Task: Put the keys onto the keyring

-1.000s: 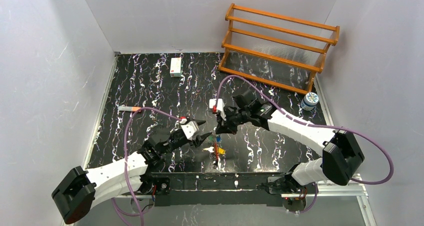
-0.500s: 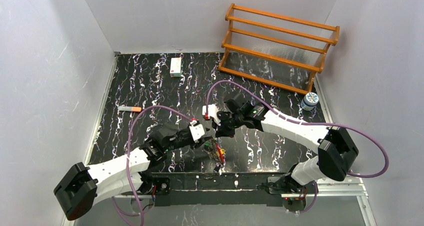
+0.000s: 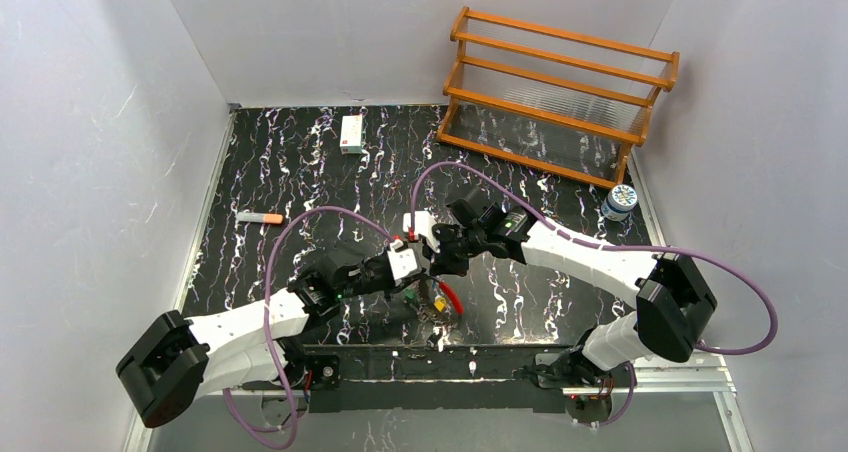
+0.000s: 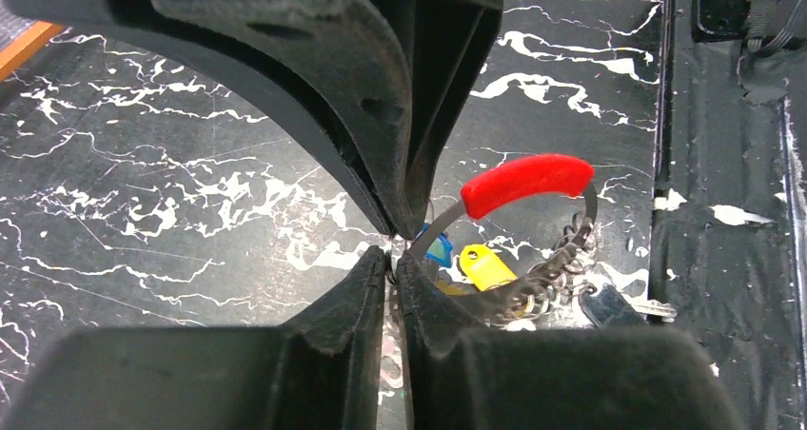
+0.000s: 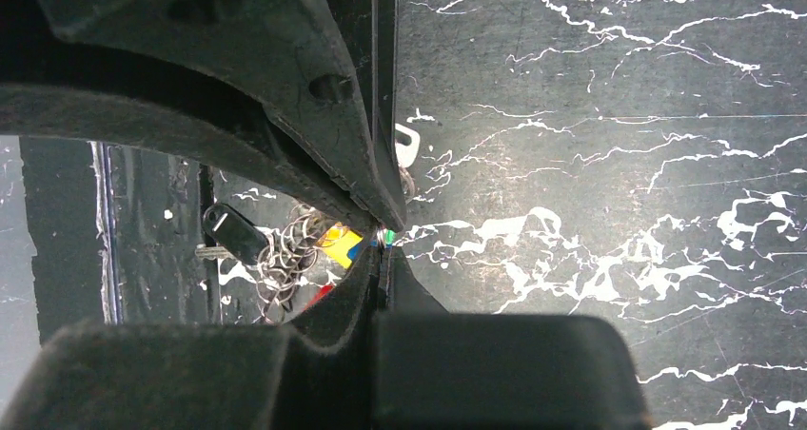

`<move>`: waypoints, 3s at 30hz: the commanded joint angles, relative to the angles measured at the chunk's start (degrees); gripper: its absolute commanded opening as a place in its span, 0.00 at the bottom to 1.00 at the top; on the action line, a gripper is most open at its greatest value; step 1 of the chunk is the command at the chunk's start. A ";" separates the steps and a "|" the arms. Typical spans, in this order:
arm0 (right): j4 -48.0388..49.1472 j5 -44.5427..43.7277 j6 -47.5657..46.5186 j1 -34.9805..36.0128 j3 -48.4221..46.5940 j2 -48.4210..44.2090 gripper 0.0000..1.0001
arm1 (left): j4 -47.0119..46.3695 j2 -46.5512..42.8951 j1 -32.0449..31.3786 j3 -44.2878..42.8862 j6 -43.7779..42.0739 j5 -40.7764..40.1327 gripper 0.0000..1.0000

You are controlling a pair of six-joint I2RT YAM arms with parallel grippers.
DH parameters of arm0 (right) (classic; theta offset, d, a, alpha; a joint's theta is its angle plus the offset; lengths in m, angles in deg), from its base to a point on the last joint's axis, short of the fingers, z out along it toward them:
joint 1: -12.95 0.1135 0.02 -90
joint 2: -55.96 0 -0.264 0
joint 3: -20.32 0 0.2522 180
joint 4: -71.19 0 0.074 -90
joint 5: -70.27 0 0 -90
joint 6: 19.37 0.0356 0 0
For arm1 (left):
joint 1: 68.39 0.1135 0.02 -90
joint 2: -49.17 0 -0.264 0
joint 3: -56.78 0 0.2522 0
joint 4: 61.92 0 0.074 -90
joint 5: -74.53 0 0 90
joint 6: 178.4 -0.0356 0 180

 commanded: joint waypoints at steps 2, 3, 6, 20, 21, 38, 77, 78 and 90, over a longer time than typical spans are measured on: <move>0.94 0.47 -0.33 0.56 -2.41 -0.45 0.01 | -0.81 -0.37 -0.27 -1.82 -0.24 0.88 0.01; 1.04 0.51 -0.36 0.53 -2.41 -0.52 0.01 | -0.73 -0.52 -0.24 -1.70 -0.29 0.64 0.00; 1.99 0.72 -0.28 0.52 -1.90 -0.96 0.01 | -0.31 -1.26 -0.27 -1.37 -0.41 -0.19 0.00; 16.61 8.37 6.64 -3.64 5.42 -7.05 0.49 | -9.11 -7.67 -0.25 4.27 4.08 -5.97 0.00; 17.70 9.89 7.88 -4.40 5.84 -7.49 0.48 | -11.49 -8.02 -0.24 5.27 5.13 -6.33 0.00; 24.27 22.66 14.01 -10.76 8.83 -8.39 0.42 | -33.22 -9.35 -0.28 13.41 13.24 -10.05 0.00; 18.38 23.71 13.56 -10.75 5.34 0.38 0.03 | -33.68 -9.26 -0.24 13.53 13.22 -9.30 0.00; 18.44 23.65 13.49 -10.76 5.47 0.06 0.10 | -33.69 -9.32 -0.24 13.58 13.24 -9.29 0.00; 30.83 22.24 14.19 -10.76 12.19 -10.01 0.52 | -33.73 -9.26 -0.25 13.67 13.37 -9.13 0.00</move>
